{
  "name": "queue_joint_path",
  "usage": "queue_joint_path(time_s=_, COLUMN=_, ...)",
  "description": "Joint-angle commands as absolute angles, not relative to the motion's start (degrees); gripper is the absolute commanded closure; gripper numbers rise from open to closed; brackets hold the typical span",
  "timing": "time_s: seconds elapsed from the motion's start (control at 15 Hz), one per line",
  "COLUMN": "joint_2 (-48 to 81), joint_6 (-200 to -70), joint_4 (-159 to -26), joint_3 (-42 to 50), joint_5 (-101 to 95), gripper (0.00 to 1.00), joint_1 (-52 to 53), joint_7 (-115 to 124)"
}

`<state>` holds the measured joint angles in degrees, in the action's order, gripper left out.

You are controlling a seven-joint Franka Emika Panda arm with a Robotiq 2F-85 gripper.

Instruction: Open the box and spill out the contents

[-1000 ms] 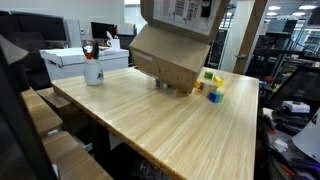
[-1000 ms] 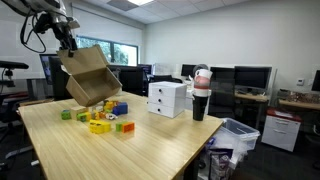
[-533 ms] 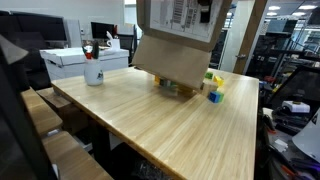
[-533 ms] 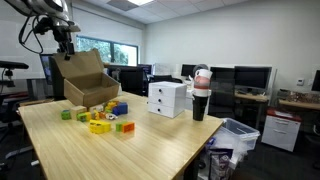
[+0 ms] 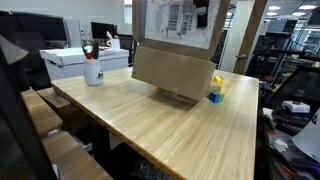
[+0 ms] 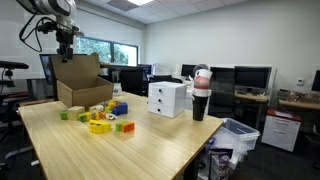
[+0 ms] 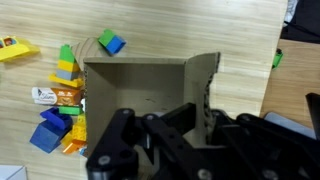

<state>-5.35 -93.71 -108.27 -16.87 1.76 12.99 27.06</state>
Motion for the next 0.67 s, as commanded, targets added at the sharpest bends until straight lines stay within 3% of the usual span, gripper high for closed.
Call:
queue_joint_path(time_s=0.0, joint_2=-4.8, joint_6=-95.9, joint_4=-108.4, joint_3=-15.7, joint_5=7.2, gripper=0.96, joint_1=13.1, joint_7=24.0)
queue_joint_path(time_s=0.6, joint_2=-1.8, joint_6=-98.6, joint_4=-109.5, joint_3=-15.5, joint_5=14.0, gripper=0.96, joint_1=13.5, joint_7=21.2)
